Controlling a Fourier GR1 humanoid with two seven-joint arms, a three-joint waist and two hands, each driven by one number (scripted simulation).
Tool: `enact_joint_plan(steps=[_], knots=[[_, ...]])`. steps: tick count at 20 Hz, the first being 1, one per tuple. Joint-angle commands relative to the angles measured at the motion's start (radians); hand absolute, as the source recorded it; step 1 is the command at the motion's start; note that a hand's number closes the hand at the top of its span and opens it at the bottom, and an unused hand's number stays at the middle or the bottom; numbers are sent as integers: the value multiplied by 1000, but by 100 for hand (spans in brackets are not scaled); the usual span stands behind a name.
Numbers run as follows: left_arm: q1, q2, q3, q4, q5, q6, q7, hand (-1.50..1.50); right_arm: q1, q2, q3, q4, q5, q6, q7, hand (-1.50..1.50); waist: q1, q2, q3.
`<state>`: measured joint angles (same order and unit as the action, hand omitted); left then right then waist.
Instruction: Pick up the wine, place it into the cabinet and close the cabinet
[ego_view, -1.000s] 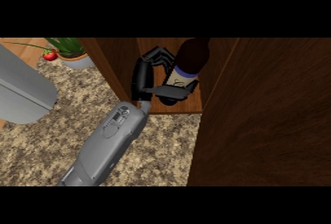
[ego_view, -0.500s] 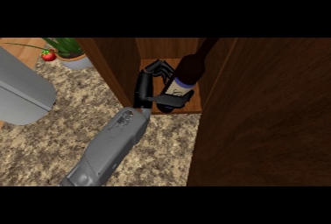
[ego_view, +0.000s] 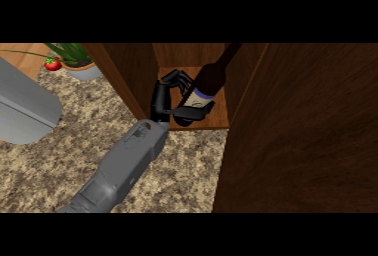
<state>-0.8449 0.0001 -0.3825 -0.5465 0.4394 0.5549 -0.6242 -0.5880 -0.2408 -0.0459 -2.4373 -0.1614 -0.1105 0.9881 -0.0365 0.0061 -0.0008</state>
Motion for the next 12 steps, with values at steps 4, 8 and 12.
enact_joint_plan(steps=[4,8,12], knots=[[-71,0,93,123,83,-48,-78,150,37,32,35,-66,-16,-11,-7,-150,2,2,0],[-110,0,139,196,123,-107,-104,150,44,27,4,-75,-26,-18,0,-150,-3,3,0],[-155,0,144,272,145,-117,-110,150,-7,7,-18,-26,-75,7,10,-150,-17,8,0]])
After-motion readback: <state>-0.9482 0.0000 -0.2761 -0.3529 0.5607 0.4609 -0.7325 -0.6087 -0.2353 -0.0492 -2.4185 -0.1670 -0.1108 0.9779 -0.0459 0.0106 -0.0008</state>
